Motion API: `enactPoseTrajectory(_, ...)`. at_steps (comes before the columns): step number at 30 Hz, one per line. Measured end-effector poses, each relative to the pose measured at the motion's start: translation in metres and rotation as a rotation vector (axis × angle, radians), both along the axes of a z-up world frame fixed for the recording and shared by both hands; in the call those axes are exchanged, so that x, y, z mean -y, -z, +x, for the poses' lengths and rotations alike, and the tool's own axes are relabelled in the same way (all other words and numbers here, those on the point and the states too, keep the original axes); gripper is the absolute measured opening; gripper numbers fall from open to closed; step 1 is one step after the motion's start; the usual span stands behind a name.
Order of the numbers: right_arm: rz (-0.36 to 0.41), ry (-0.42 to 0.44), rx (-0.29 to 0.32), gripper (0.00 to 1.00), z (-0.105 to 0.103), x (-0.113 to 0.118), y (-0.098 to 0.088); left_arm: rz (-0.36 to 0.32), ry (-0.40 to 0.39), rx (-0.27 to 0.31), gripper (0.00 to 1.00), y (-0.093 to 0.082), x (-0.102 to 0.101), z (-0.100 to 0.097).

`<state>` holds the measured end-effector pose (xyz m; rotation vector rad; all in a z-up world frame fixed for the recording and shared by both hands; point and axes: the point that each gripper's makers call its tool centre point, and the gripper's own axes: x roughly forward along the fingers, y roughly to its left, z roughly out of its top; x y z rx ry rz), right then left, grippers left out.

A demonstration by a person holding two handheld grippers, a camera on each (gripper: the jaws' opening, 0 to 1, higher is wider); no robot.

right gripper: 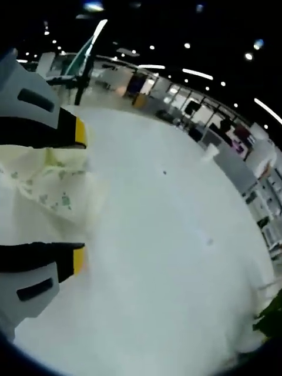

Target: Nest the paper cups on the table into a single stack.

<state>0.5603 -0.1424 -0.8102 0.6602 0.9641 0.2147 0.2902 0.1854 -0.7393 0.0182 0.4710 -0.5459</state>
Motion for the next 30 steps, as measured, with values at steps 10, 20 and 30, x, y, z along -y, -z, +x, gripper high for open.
enactPoseTrajectory(10, 0.043, 0.028, -0.040, 0.54, 0.010, -0.002, 0.011, 0.017, 0.007, -0.013, 1.00, 0.002, -0.001, -0.003)
enactPoseTrajectory(20, 0.086, 0.035, -0.055, 0.49, 0.008, -0.009, 0.012, 0.022, 0.006, -0.021, 1.00, 0.001, -0.002, -0.001)
enactPoseTrajectory(30, 0.104, 0.032, -0.064, 0.41, 0.002, -0.012, 0.013, 0.024, 0.009, -0.011, 1.00, 0.000, -0.001, 0.002)
